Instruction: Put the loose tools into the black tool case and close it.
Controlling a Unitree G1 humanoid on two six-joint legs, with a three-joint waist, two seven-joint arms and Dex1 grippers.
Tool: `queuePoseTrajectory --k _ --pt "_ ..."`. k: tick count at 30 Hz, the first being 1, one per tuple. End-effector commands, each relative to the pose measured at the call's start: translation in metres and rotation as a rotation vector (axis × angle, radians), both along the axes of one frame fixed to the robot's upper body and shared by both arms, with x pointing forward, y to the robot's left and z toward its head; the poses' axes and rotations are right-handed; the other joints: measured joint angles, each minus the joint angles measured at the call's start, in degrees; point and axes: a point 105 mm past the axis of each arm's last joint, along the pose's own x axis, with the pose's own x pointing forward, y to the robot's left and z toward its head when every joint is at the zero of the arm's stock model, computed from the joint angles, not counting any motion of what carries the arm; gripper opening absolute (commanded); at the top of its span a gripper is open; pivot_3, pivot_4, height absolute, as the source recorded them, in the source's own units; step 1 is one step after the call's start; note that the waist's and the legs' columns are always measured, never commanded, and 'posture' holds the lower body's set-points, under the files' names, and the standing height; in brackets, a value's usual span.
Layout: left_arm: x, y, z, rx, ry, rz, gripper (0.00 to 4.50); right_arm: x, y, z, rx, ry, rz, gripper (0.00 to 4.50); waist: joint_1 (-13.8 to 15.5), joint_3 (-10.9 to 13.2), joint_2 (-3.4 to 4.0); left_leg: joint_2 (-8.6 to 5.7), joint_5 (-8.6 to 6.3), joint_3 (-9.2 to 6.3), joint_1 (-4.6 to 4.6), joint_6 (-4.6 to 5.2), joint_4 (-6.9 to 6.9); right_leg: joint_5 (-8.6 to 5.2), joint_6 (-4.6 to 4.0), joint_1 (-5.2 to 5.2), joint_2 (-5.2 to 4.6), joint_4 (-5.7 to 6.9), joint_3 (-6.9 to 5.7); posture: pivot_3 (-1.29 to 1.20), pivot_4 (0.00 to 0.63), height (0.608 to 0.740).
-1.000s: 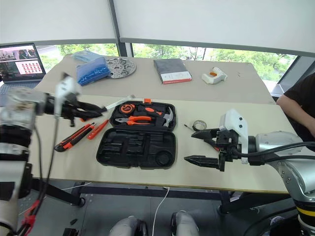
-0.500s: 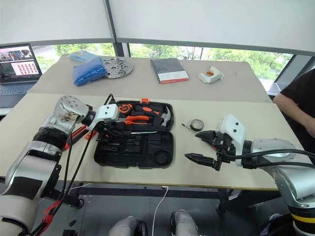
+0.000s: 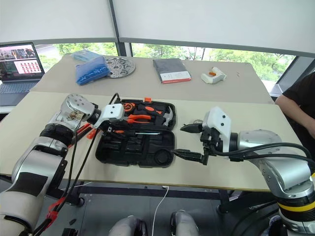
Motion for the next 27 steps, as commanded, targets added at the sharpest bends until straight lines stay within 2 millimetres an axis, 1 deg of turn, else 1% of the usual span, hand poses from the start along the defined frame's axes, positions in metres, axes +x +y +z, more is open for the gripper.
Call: queuePoseTrajectory --k 1,5,8,9,12,13,14,15,20,22,23,25,27 --pt "0.004 -0.007 0.032 -0.084 -0.054 -0.005 3.22 0.003 0.005 0.005 0.004 -0.028 0.011 4.5 0.0 0.0 0.0 0.0 0.0 -0.01 -0.01 0.01 0.0 0.0 0.0 0.0 -0.01 -0.01 -0.03 0.0 0.15 0.718" --pt "0.004 -0.009 0.037 -0.117 -0.065 -0.002 3.22 0.006 0.009 0.004 0.005 -0.03 0.017 4.5 -0.1 0.0 0.0 -0.01 0.01 -0.06 -0.06 0.01 0.02 0.0 0.0 0.0 0.0 0.0 -0.09 0.0 0.15 0.718" --pt "0.004 -0.013 0.038 -0.148 -0.053 0.0 2.41 0.008 0.012 0.003 0.009 -0.032 0.024 4.5 -0.1 0.0 0.0 -0.01 0.01 -0.06 -0.05 0.01 0.02 0.0 0.0 0.0 0.02 0.04 -0.12 0.0 0.15 0.718" --pt "0.005 -0.013 0.033 -0.138 -0.057 0.009 2.1 0.009 0.014 0.003 0.01 -0.033 0.027 4.5 -0.1 0.0 0.0 -0.01 0.01 -0.06 -0.05 0.01 0.02 0.0 0.0 0.0 0.04 0.04 -0.12 0.0 0.15 0.718" --pt "0.006 -0.013 0.021 -0.104 -0.064 0.018 0.97 0.012 0.017 0.002 0.013 -0.035 0.029 4.5 -0.2 0.0 0.0 -0.01 0.02 -0.07 -0.04 0.01 0.02 0.0 0.0 0.0 0.04 0.06 -0.13 0.0 0.15 0.718" --pt "0.006 -0.013 0.018 -0.098 -0.067 0.019 0.71 0.013 0.018 0.002 0.013 -0.036 0.029 4.5 -0.2 0.0 0.0 -0.01 0.02 -0.07 -0.03 0.01 0.02 0.0 0.0 0.01 0.04 0.06 -0.13 0.0 0.15 0.718" --pt "0.007 -0.013 0.014 -0.082 -0.073 0.023 0.3 0.014 0.019 0.002 0.015 -0.036 0.028 4.5 -0.2 0.0 0.0 -0.01 0.02 -0.07 -0.04 0.01 0.02 0.0 0.0 0.0 0.04 0.06 -0.13 0.0 0.15 0.718" --pt "0.007 -0.014 0.009 -0.066 -0.076 0.024 0.07 0.015 0.019 0.002 0.016 -0.037 0.028 4.5 -0.2 0.0 0.0 -0.01 0.02 -0.06 -0.03 0.01 0.02 0.0 0.0 0.0 0.05 0.07 -0.13 0.0 0.15 0.718" --pt "0.0 -0.016 -0.021 0.037 -0.051 -0.017 0.07 0.018 0.021 0.002 0.028 -0.038 0.024 4.5 -0.2 0.0 0.01 -0.01 0.02 -0.06 -0.01 0.01 0.02 0.0 -0.01 0.02 0.06 0.09 -0.14 0.0 0.15 0.718" --pt "0.0 -0.015 -0.027 0.063 -0.061 -0.025 0.07 0.018 0.021 0.003 0.032 -0.039 0.02 4.5 -0.2 0.0 0.03 -0.03 0.02 -0.07 0.04 0.01 0.02 0.0 -0.01 0.06 0.03 0.12 -0.13 0.0 0.15 0.718" --pt "0.0 -0.014 -0.028 0.066 -0.063 -0.025 0.07 0.018 0.021 0.003 0.033 -0.039 0.018 4.5 -0.2 0.0 0.03 -0.03 0.02 -0.07 0.05 0.01 0.02 0.0 -0.01 0.07 0.0 0.12 -0.12 0.0 0.15 0.718" --pt "0.001 -0.015 -0.024 0.044 -0.071 -0.014 0.07 0.02 0.018 0.003 0.034 -0.043 0.001 4.5 -0.2 0.0 0.04 -0.03 0.02 -0.07 0.1 0.01 0.03 0.0 -0.01 0.11 -0.02 0.15 -0.13 0.0 0.15 0.718" --pt "0.004 -0.015 -0.011 -0.018 -0.064 0.013 0.07 0.021 0.013 0.003 0.032 -0.049 -0.027 4.5 -0.2 0.0 0.04 -0.03 0.02 -0.08 0.11 0.01 0.04 0.0 -0.01 0.11 -0.04 0.17 -0.12 0.0 0.15 0.718"
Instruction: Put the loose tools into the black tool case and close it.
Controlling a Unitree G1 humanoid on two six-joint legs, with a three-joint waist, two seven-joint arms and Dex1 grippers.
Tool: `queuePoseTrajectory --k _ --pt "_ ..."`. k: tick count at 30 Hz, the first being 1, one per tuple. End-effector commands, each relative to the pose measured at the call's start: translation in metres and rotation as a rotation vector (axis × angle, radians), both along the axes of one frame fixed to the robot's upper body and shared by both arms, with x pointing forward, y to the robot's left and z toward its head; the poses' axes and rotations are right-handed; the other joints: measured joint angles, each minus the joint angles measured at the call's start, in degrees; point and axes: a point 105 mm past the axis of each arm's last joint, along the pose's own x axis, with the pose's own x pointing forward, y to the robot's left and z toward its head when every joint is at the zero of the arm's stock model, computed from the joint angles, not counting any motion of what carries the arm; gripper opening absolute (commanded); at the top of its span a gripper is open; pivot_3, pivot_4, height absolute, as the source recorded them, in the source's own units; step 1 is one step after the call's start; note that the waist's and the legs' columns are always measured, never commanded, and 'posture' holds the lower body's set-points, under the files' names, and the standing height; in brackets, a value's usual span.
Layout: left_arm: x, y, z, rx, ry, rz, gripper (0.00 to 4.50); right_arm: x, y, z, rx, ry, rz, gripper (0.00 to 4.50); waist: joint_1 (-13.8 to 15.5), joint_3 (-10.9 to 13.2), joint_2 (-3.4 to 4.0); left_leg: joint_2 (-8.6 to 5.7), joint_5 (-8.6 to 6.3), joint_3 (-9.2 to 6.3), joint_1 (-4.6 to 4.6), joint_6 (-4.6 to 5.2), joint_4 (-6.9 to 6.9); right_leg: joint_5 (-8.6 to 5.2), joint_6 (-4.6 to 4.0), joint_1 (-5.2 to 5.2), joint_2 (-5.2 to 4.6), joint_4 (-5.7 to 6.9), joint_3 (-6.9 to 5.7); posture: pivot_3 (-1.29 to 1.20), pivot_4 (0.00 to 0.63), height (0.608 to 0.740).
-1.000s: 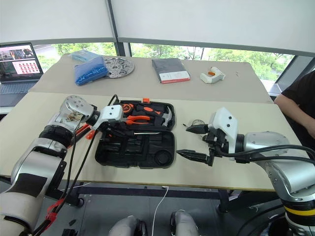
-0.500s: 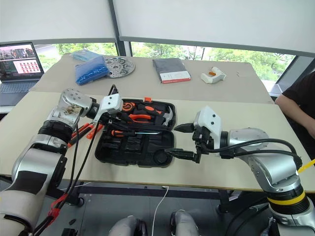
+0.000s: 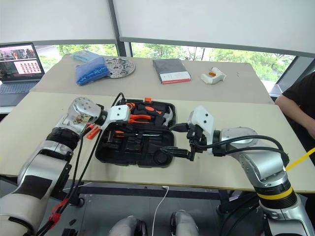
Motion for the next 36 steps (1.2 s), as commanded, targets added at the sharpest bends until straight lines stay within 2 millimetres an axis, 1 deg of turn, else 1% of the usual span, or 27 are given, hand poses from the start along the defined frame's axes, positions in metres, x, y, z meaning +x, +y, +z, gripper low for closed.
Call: queuePoseTrajectory --k 1,2,3,4,5,7,10,11,13,14,15,17,20,21,22,23,26,28,30,31,32,34,35,36 --pt "0.0 0.002 0.008 -0.068 0.054 0.037 0.07 0.003 -0.01 0.014 0.01 -0.08 -0.053 4.5 0.0 0.0 0.0 0.0 0.0 0.0 0.0 0.0 0.0 0.0 0.0 0.0 -0.01 0.01 0.0 0.0 0.15 0.718" --pt "0.0 0.002 0.019 -0.138 0.077 0.048 0.07 0.003 -0.016 0.014 0.011 -0.078 -0.084 4.5 0.0 0.0 0.0 0.0 0.0 -0.01 0.0 0.0 0.01 0.0 0.0 0.0 -0.03 0.03 0.0 0.0 0.15 0.718" --pt "-0.001 0.001 0.032 -0.212 0.1 0.053 0.3 0.003 -0.023 0.013 0.014 -0.072 -0.112 4.5 0.0 0.0 0.0 0.0 0.0 -0.01 -0.03 0.0 0.02 0.0 0.0 -0.02 -0.02 0.04 -0.01 0.0 0.15 0.718" --pt "-0.006 -0.001 0.05 -0.317 0.146 0.036 0.57 0.001 -0.033 0.012 0.017 -0.057 -0.149 4.5 0.0 0.0 -0.01 0.0 0.0 -0.01 -0.07 0.0 0.02 0.0 0.0 -0.06 -0.02 0.05 -0.01 0.0 0.15 0.718" --pt "-0.012 -0.002 0.064 -0.393 0.179 0.005 0.76 -0.001 -0.042 0.011 0.018 -0.047 -0.177 4.5 0.1 0.0 -0.02 0.01 0.0 -0.02 -0.12 0.0 0.04 0.0 0.0 -0.07 0.03 0.07 -0.03 0.0 0.15 0.718" --pt "-0.025 -0.002 0.086 -0.5 0.234 -0.043 1.52 -0.007 -0.06 0.008 0.016 -0.019 -0.236 4.5 0.1 0.0 -0.01 0.0 0.01 -0.04 -0.23 0.01 0.06 -0.02 0.02 -0.14 0.06 0.1 -0.1 0.0 0.15 0.718" --pt "-0.047 -0.004 0.103 -0.571 0.303 -0.084 2.61 -0.016 -0.095 0.001 -0.014 0.02 -0.347 4.5 0.1 0.0 0.0 -0.02 0.0 -0.06 -0.19 0.01 0.06 -0.08 0.12 -0.11 0.05 0.11 -0.08 0.0 0.15 0.718" --pt "-0.056 -0.005 0.106 -0.583 0.32 -0.105 3.06 -0.018 -0.108 -0.001 -0.025 0.029 -0.389 4.5 0.1 0.0 0.01 -0.03 0.0 -0.09 -0.15 0.01 0.04 -0.1 0.16 -0.06 0.04 0.09 -0.06 0.0 0.15 0.718" --pt "-0.071 -0.009 0.11 -0.601 0.336 -0.136 3.63 -0.023 -0.131 -0.004 -0.041 0.047 -0.463 4.5 0.1 0.0 0.06 -0.02 0.0 -0.13 0.08 0.01 0.02 -0.17 0.26 0.19 0.05 0.08 -0.03 0.0 0.15 0.718" --pt "-0.077 -0.011 0.111 -0.606 0.341 -0.148 4.06 -0.025 -0.14 -0.006 -0.045 0.055 -0.493 4.5 0.1 0.0 0.07 -0.03 0.0 -0.14 0.13 0.01 0.02 -0.18 0.27 0.25 0.03 0.1 -0.01 0.0 0.15 0.718" --pt "-0.083 -0.014 0.111 -0.606 0.347 -0.16 4.39 -0.026 -0.148 -0.008 -0.046 0.065 -0.52 4.5 0.0 0.0 0.06 -0.03 0.0 -0.21 0.24 0.0 0.02 -0.19 0.28 0.4 0.02 0.09 0.0 0.0 0.15 0.718" --pt "-0.092 -0.02 0.111 -0.602 0.351 -0.182 4.45 -0.025 -0.159 -0.016 -0.055 0.085 -0.558 4.5 0.0 0.0 0.06 0.02 0.0 -0.26 0.44 0.0 0.03 -0.2 0.29 0.7 0.01 -0.03 -0.01 0.0 0.15 0.718" --pt "-0.097 -0.025 0.109 -0.602 0.351 -0.189 4.45 -0.019 -0.163 -0.026 -0.061 0.107 -0.568 4.5 0.0 0.0 0.13 0.02 -0.05 -0.41 0.69 -0.06 -0.02 -0.17 0.34 0.97 -0.18 -0.07 -0.01 0.0 0.15 0.718" --pt "-0.098 -0.027 0.108 -0.596 0.347 -0.192 4.45 -0.014 -0.162 -0.031 -0.059 0.115 -0.569 4.5 0.0 0.0 0.18 0.01 -0.2 -0.45 0.74 -0.32 -0.06 -0.17 0.34 1.01 -0.21 -0.07 0.0 0.0 0.15 0.718" --pt "-0.099 -0.028 0.106 -0.584 0.342 -0.194 4.45 -0.008 -0.162 -0.037 -0.061 0.119 -0.574 4.5 -0.1 0.0 0.19 0.01 -0.21 -0.46 0.79 -0.33 -0.1 -0.16 0.35 1.04 -0.21 -0.06 0.04 0.0 0.15 0.718" --pt "-0.099 -0.029 0.104 -0.576 0.338 -0.195 4.45 -0.003 -0.161 -0.04 -0.063 0.119 -0.577 4.5 -0.2 0.0 0.19 0.01 -0.2 -0.47 0.85 -0.31 -0.11 -0.16 0.35 1.08 -0.2 -0.07 0.05 0.0 0.15 0.718" --pt "-0.1 -0.03 0.097 -0.534 0.331 -0.19 4.45 0.027 -0.152 -0.053 -0.043 0.124 -0.593 4.5 -0.5 0.0 0.24 0.02 -0.08 -0.46 0.91 -0.21 -0.17 -0.17 0.34 1.13 -0.15 -0.06 0.09 0.0 0.15 0.718" --pt "-0.1 -0.03 0.096 -0.527 0.324 -0.19 4.45 0.038 -0.147 -0.061 -0.053 0.132 -0.585 4.5 -0.3 0.1 0.37 0.01 0.03 -0.46 0.84 -0.08 -0.19 -0.19 0.31 1.04 -0.15 -0.04 0.08 0.0 0.15 0.718" --pt "-0.099 -0.03 0.096 -0.531 0.319 -0.187 4.5 0.046 -0.144 -0.069 -0.071 0.143 -0.585 3.96 0.0 0.1 0.41 0.0 0.07 -0.45 0.78 -0.13 -0.19 -0.27 0.17 0.97 -0.14 0.03 0.07 0.0 0.15 0.718" --pt "-0.099 -0.03 0.097 -0.532 0.314 -0.185 4.5 0.05 -0.143 -0.073 -0.08 0.148 -0.59 3.8 0.2 0.1 0.42 0.0 0.08 -0.45 0.77 -0.14 -0.19 -0.31 0.11 0.97 -0.11 0.04 0.07 0.0 0.15 0.718" --pt "-0.098 -0.029 0.097 -0.532 0.31 -0.181 4.5 0.053 -0.142 -0.076 -0.09 0.148 -0.592 3.49 0.2 0.1 0.42 0.0 0.09 -0.45 0.76 -0.15 -0.18 -0.35 0.09 0.97 -0.1 0.07 0.05 0.0 0.15 0.718" --pt "-0.098 -0.028 0.097 -0.531 0.3 -0.175 4.5 0.056 -0.142 -0.082 -0.109 0.149 -0.596 2.7 0.3 0.1 0.43 -0.03 0.09 -0.45 0.7 -0.15 -0.19 -0.4 0.14 0.97 -0.09 0.03 0.04 0.0 0.15 0.718" --pt "-0.097 -0.028 0.097 -0.53 0.296 -0.172 4.5 0.056 -0.142 -0.084 -0.12 0.145 -0.595 2.46 0.3 0.1 0.43 -0.04 0.09 -0.45 0.68 -0.14 -0.18 -0.41 0.16 0.97 -0.09 0.01 0.04 0.0 0.15 0.718" --pt "-0.097 -0.027 0.097 -0.53 0.294 -0.169 4.5 0.056 -0.142 -0.085 -0.129 0.141 -0.592 2.1 0.3 0.1 0.43 -0.04 0.09 -0.45 0.66 -0.14 -0.18 -0.42 0.17 0.97 -0.09 -0.02 0.02 0.0 0.15 0.718"
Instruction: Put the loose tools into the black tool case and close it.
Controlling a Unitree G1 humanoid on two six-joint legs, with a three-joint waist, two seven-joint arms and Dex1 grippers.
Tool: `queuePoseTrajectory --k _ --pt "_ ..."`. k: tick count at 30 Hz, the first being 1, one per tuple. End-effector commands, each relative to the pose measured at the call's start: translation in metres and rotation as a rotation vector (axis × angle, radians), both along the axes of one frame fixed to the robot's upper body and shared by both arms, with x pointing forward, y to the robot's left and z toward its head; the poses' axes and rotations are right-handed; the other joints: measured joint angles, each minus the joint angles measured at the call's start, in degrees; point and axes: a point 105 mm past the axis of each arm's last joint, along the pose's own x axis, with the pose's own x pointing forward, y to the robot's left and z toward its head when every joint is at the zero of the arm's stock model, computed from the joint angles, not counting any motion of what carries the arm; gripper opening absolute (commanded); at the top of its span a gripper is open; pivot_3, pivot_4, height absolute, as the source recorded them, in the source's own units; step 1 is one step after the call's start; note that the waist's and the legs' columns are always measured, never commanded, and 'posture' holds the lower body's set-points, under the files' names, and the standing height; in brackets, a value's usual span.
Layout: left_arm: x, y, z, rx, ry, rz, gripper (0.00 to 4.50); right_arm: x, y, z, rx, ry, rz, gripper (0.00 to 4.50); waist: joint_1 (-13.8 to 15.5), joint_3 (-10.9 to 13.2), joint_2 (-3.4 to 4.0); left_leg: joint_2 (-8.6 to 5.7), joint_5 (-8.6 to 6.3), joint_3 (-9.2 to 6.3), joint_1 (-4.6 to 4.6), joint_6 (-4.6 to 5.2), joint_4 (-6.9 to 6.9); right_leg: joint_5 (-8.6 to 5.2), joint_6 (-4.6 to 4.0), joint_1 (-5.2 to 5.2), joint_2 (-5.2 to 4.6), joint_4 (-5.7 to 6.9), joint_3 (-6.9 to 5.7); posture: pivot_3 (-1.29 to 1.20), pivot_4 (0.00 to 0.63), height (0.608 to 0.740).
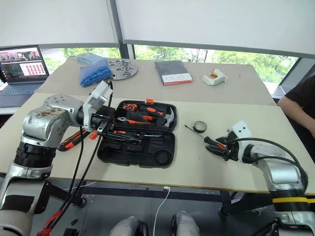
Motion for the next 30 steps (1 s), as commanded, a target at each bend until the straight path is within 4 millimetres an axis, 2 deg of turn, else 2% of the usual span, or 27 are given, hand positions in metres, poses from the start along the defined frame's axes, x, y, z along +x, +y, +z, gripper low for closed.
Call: queuePoseTrajectory --k 1,3,5,8,10,12,16,19,25,30 --pt "-0.002 0.003 0.008 0.001 -0.052 0.004 4.5 0.003 -0.003 0.004 -0.045 -0.045 0.012 1.73 0.0 0.0 0.0 -0.01 0.0 0.0 -0.01 0.0 0.0 0.0 0.0 0.0 0.0 -0.01 -0.01 0.0 0.15 0.718" --pt "-0.002 0.008 0.007 0.006 -0.052 0.018 4.5 -0.002 0.0 0.011 -0.033 -0.066 0.046 1.06 -0.2 0.0 0.01 0.0 0.0 0.0 0.0 0.0 0.0 -0.01 0.01 0.0 -0.02 -0.01 0.0 0.0 0.15 0.718" --pt "-0.001 0.014 0.006 0.017 -0.05 0.042 4.5 -0.008 0.007 0.025 -0.007 -0.108 0.103 1.04 -0.3 0.0 0.04 0.02 0.0 -0.01 0.02 0.0 -0.01 -0.01 0.02 0.0 -0.02 0.0 0.0 0.0 0.15 0.718" --pt "-0.002 0.029 0.001 0.049 -0.051 0.095 4.5 -0.016 0.038 0.068 0.064 -0.268 0.246 1.04 -0.8 0.1 0.16 0.05 0.0 -0.02 0.05 -0.01 -0.01 -0.02 0.02 -0.01 0.0 0.03 0.07 0.0 0.15 0.718" --pt "-0.004 0.04 -0.004 0.076 -0.062 0.123 4.5 -0.019 0.068 0.081 0.073 -0.302 0.343 1.04 -1.4 0.1 0.19 0.06 0.0 -0.01 0.11 -0.02 -0.02 -0.02 0.02 -0.02 0.0 0.07 0.15 0.0 0.15 0.718" --pt "-0.006 0.048 -0.007 0.083 -0.058 0.151 4.5 -0.023 0.095 0.086 0.058 -0.312 0.446 1.04 -1.7 0.1 0.19 0.1 0.02 -0.01 0.16 -0.08 -0.04 -0.02 0.02 -0.02 0.0 0.1 0.17 0.0 0.15 0.718" --pt "-0.013 0.068 -0.01 0.112 -0.055 0.217 4.5 -0.023 0.145 0.081 0.018 -0.283 0.629 1.04 -1.4 0.1 0.17 0.09 -0.01 -0.07 0.23 -0.33 -0.33 -0.04 -0.02 -0.03 -0.02 0.09 0.09 0.0 0.15 0.718" --pt "-0.015 0.079 -0.011 0.121 -0.053 0.274 4.5 -0.015 0.17 0.071 -0.069 -0.271 0.716 1.04 -1.0 0.1 0.18 0.05 0.08 -0.06 0.21 -0.18 -0.37 -0.1 -0.12 -0.08 -0.03 0.1 0.06 0.0 0.15 0.718" --pt "-0.018 0.094 -0.009 0.114 -0.049 0.369 4.5 0.012 0.193 0.058 -0.199 -0.278 0.733 1.04 -0.2 0.1 0.17 0.0 0.08 -0.04 -0.02 -0.17 -0.25 -0.16 -0.23 -0.16 -0.02 0.06 -0.09 0.0 0.15 0.718" --pt "-0.014 0.096 -0.008 0.104 -0.061 0.403 4.5 0.017 0.198 0.051 -0.236 -0.284 0.761 1.04 -0.3 0.1 0.17 -0.02 0.08 -0.05 -0.1 -0.17 -0.27 -0.2 -0.24 -0.2 -0.03 0.05 -0.16 0.0 0.15 0.718"
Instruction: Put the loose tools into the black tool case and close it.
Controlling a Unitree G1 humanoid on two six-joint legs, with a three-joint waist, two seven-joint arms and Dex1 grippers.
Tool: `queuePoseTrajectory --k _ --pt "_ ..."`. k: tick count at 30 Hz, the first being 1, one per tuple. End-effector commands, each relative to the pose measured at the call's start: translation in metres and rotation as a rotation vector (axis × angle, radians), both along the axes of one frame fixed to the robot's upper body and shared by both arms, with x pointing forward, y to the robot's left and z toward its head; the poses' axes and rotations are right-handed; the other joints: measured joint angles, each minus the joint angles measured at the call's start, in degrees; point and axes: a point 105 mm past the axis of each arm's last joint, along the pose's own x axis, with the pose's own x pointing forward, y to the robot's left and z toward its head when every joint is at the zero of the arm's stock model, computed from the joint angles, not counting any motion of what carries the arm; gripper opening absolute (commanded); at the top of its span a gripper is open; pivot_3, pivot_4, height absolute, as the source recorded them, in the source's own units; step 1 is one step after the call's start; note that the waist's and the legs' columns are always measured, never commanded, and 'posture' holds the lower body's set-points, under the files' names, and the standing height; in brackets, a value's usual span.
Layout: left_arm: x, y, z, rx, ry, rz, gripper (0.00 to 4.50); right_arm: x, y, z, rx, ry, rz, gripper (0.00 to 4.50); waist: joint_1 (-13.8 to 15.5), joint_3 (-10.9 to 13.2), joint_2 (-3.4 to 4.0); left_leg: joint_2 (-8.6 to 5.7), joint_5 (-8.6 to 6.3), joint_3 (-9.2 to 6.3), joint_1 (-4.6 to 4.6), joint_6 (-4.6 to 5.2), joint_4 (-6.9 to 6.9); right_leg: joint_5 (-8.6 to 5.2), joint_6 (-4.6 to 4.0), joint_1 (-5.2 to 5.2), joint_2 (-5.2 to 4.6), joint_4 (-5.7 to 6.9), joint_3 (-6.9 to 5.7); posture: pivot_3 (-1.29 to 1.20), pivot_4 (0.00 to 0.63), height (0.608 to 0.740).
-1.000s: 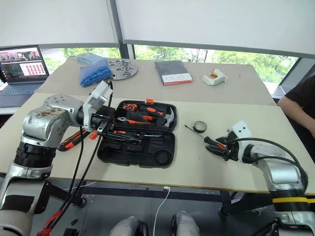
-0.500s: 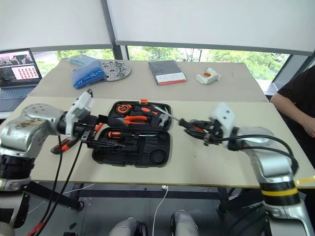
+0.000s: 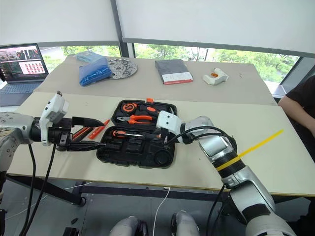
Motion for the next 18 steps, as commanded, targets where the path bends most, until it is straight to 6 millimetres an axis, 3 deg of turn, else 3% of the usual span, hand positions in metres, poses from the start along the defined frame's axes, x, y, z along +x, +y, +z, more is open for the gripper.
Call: queuePoseTrajectory --k 1,6,7,12,18 --pt "0.0 0.0 0.012 -0.005 -0.053 0.01 4.5 0.001 0.006 0.008 -0.008 -0.06 0.043 1.04 -0.2 0.0 0.0 0.0 0.0 0.0 0.0 0.0 0.0 0.0 0.0 0.0 0.01 0.0 0.0 0.0 0.15 0.718" --pt "0.005 -0.002 0.013 -0.009 -0.064 0.018 4.5 0.005 0.005 -0.004 -0.037 -0.033 0.014 1.04 -0.5 0.0 0.0 0.04 0.02 0.01 0.03 -0.04 0.0 -0.01 -0.01 -0.01 0.07 0.06 0.03 0.0 0.15 0.718" --pt "0.006 -0.002 0.013 -0.011 -0.065 0.016 4.5 0.005 0.004 -0.004 -0.037 -0.03 0.01 2.04 -0.5 0.0 0.0 0.04 0.03 0.0 0.04 -0.05 -0.01 -0.01 -0.01 -0.01 0.07 0.07 0.03 0.0 0.15 0.718" --pt "0.008 -0.003 0.015 -0.011 -0.068 0.012 4.5 0.003 0.01 0.01 0.047 -0.011 0.0 3.64 -0.5 0.0 0.0 0.04 0.03 0.0 0.06 -0.06 -0.05 -0.03 -0.03 -0.01 0.08 0.07 0.04 0.0 0.15 0.718" --pt "0.011 -0.005 0.014 -0.009 -0.068 0.006 4.5 0.001 0.019 0.023 0.132 0.032 -0.016 3.64 -0.7 0.0 0.0 0.06 0.07 0.01 0.08 -0.13 -0.09 -0.05 -0.07 -0.02 0.14 0.11 0.04 0.0 0.15 0.718"
